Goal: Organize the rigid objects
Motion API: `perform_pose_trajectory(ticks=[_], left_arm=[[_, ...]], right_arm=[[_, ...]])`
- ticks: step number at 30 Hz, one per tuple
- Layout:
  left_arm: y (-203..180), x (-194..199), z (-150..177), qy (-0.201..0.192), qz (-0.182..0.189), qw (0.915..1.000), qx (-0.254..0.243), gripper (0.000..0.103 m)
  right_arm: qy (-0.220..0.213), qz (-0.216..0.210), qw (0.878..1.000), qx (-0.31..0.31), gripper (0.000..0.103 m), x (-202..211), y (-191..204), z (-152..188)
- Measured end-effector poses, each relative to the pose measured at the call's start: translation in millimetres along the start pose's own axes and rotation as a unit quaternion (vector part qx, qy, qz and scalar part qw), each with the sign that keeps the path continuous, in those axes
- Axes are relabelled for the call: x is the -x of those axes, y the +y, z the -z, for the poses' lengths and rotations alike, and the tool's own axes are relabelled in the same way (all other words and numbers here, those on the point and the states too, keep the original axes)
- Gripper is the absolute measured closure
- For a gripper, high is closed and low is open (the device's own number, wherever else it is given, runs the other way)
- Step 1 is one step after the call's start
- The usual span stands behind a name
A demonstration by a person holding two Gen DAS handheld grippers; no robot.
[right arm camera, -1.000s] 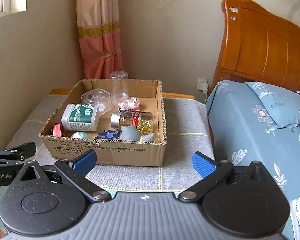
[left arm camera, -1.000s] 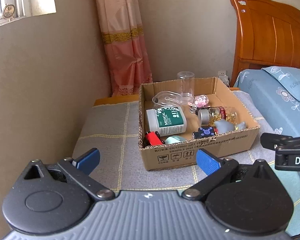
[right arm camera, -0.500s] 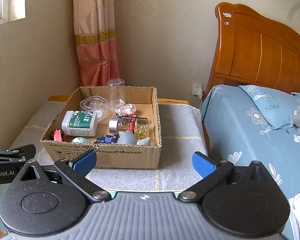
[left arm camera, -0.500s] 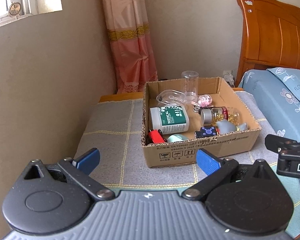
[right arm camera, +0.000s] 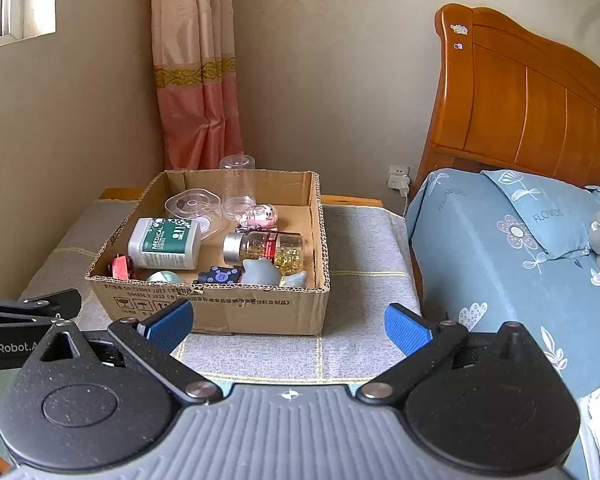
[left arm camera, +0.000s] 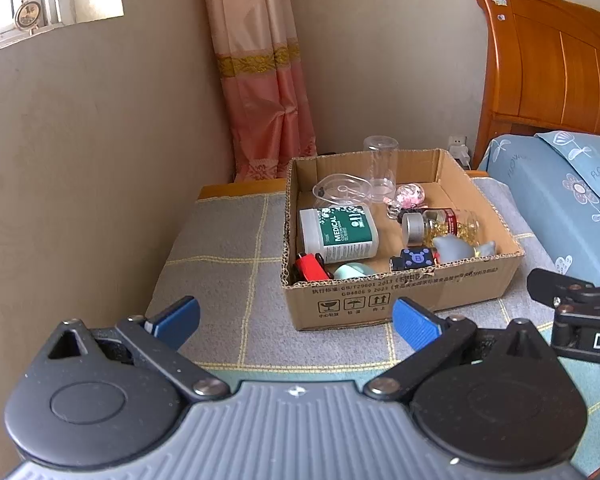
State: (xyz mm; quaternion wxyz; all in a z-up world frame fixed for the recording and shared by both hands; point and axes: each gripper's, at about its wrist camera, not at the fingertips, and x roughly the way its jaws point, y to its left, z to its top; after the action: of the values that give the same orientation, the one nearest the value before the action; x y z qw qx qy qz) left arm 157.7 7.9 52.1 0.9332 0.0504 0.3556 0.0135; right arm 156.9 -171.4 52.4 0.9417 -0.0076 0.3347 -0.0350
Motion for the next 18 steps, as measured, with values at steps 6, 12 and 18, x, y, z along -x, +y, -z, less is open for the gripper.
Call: perform_pose_trajectory(ticks=[6,12,18], left_arm=[[0.2,0.4,-0.3,0.0,0.0,1.0,-0.001,0.001],[0.2,0.8,-0.1,0.001,0.001,1.0,-0.001,0.001],[-0.9,2.4,-0.3,-0.001,0.001,1.0,-0.001,0.001]], right_arm=[[0.0,0.0,1.0,0.0,0.0,-0.1,0.3,0.0],[0.0,-0.001,1.0,0.001,0.0,0.1,-0.3,0.0],[-0.002,-0.001,1.0,0.001,0.0,0.3,-0.5,-0.4]])
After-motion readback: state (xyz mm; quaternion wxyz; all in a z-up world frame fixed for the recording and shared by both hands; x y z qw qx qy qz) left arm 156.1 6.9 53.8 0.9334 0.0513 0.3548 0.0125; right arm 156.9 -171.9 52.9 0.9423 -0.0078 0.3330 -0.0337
